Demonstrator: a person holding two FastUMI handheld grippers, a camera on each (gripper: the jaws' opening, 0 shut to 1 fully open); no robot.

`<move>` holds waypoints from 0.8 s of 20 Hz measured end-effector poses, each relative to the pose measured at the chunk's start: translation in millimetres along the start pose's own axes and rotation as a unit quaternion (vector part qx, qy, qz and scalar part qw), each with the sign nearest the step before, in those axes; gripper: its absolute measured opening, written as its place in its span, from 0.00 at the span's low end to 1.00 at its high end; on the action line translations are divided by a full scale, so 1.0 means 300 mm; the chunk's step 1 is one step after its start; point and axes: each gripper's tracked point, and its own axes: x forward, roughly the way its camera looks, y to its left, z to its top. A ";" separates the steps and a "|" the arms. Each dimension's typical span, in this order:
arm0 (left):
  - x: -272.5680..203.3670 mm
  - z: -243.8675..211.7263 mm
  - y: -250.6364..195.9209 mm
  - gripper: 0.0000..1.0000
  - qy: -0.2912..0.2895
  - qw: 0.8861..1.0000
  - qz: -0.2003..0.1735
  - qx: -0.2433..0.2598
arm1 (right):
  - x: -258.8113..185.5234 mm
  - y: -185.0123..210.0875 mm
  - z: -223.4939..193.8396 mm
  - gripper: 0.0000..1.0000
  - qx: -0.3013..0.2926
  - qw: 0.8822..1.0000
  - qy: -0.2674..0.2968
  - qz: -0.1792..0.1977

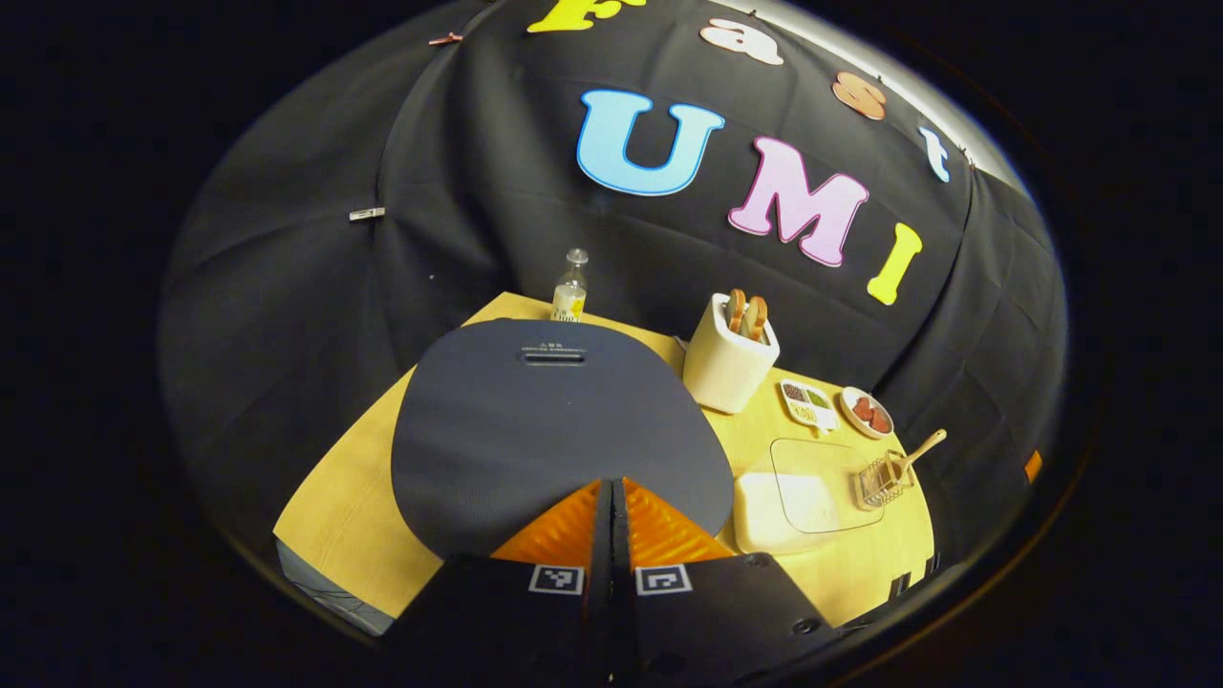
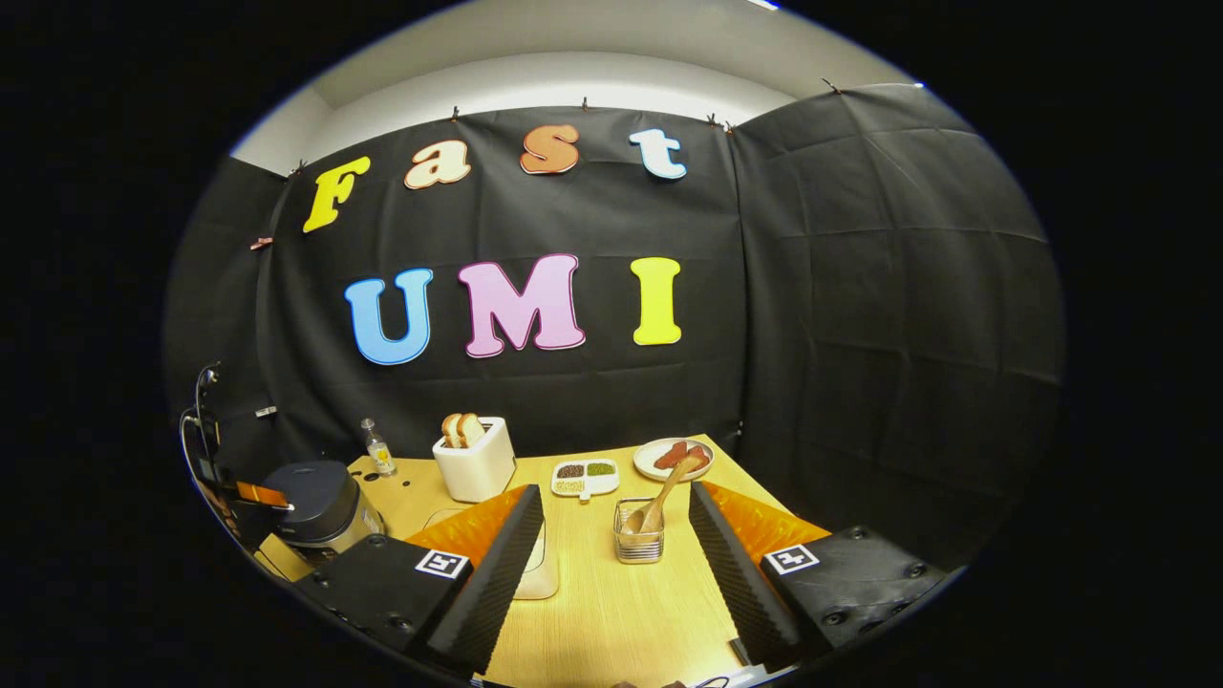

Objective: Close the left gripper, press the button to open the rice cooker; take a wooden spoon from the chopstick holder with the right hand, scoop a spoonful of rice and pour it into the rice cooker, then put the wooden spoon back into the chopstick holder.

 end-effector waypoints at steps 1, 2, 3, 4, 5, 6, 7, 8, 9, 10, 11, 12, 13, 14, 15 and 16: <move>0.000 0.004 0.003 0.06 -0.002 1.000 -0.004 -0.008 | -0.001 0.002 -0.002 0.96 -0.001 1.000 0.000 0.000; -0.001 -0.003 0.007 0.06 0.004 1.000 -0.006 -0.018 | -0.003 0.000 -0.008 0.96 -0.005 1.000 0.000 -0.001; 0.003 -0.003 0.006 0.06 0.006 1.000 -0.008 -0.028 | -0.006 -0.001 -0.014 0.96 -0.008 1.000 0.002 -0.003; 0.002 -0.004 0.009 0.06 0.009 0.999 -0.010 -0.036 | -0.007 0.000 -0.023 0.96 -0.011 1.000 0.006 -0.004; 0.004 -0.004 0.006 0.06 0.012 0.999 -0.013 -0.039 | -0.007 0.000 -0.029 0.96 -0.012 1.000 0.010 -0.004; 0.003 -0.010 0.003 0.06 0.015 0.999 -0.017 -0.039 | -0.003 0.005 -0.035 0.96 -0.012 1.000 0.015 -0.005; 0.009 -0.020 0.007 0.06 0.021 0.999 -0.017 -0.040 | 0.002 0.007 -0.036 0.96 -0.011 1.000 0.018 -0.006; 0.010 -0.012 0.010 0.06 0.016 0.999 -0.017 -0.044 | 0.005 0.012 -0.037 0.96 -0.010 1.000 0.021 -0.005; 0.002 -0.011 0.008 0.06 0.011 0.999 -0.020 -0.042 | 0.013 0.018 -0.037 0.96 -0.011 1.000 0.023 -0.004; 0.002 -0.016 0.005 0.06 0.011 0.999 -0.021 -0.042 | 0.017 0.024 -0.034 0.96 -0.013 1.000 0.022 -0.003; 0.003 -0.005 0.006 0.06 0.011 0.999 -0.020 -0.047 | 0.020 0.025 -0.024 0.96 -0.012 1.000 0.020 -0.004; 0.005 -0.007 0.010 0.06 0.014 0.998 -0.016 -0.051 | 0.021 0.022 -0.019 0.96 -0.009 1.000 0.017 -0.005; 0.001 0.005 0.006 0.06 0.012 0.999 -0.010 -0.051 | 0.022 0.021 -0.016 0.96 -0.005 1.000 0.018 -0.006; -0.011 0.016 0.001 0.06 0.013 0.999 0.000 -0.046 | 0.025 0.021 -0.023 0.96 -0.004 1.000 0.020 -0.006; -0.022 0.049 -0.012 0.06 -0.003 0.999 0.012 -0.032 | 0.025 0.016 -0.022 0.96 -0.004 1.000 0.022 -0.008; -0.042 0.104 -0.022 0.06 -0.025 0.999 0.023 -0.010 | 0.026 0.007 -0.019 0.96 -0.004 1.000 0.022 -0.011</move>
